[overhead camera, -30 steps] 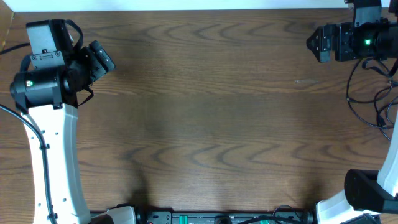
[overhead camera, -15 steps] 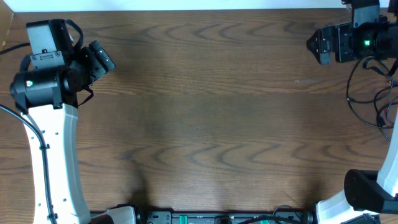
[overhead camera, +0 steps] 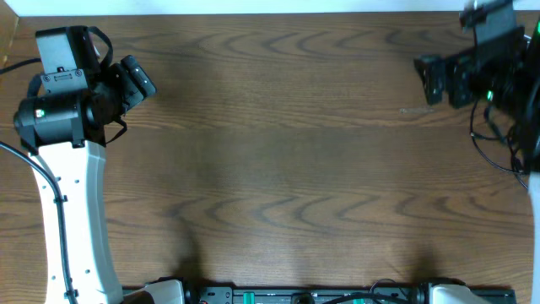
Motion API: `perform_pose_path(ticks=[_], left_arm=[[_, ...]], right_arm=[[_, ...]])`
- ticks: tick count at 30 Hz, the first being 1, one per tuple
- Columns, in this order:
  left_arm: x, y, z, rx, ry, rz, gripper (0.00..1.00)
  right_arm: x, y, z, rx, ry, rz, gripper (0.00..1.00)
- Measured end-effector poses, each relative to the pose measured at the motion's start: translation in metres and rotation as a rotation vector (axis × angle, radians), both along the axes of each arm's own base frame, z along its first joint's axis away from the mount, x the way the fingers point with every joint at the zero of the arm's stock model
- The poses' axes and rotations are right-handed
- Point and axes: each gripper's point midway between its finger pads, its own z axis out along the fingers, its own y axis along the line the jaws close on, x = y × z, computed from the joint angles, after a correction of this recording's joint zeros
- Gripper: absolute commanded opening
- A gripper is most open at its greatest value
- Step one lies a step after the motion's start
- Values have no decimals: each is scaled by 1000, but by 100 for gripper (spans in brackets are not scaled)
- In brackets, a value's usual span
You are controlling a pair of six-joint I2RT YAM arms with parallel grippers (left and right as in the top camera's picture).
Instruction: Untangle cables
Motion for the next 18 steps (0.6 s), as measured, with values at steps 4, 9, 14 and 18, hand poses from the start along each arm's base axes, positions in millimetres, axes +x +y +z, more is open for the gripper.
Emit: perform_pose_path(ticks=[4,9,14,18], left_arm=[[0,0,0,0,0,0,96],[0,0,0,0,0,0,96],[0,0,0,0,0,0,96],[0,0,0,0,0,0,96]], right_arm=[[-8,0,-20,-5,-98,-1,99],[-24,-1,-49,-9,-247,-5,99],[-46,-2,-63,-12,-432,-8,99],[-67,-3,-81,-15,-534,-17,99]])
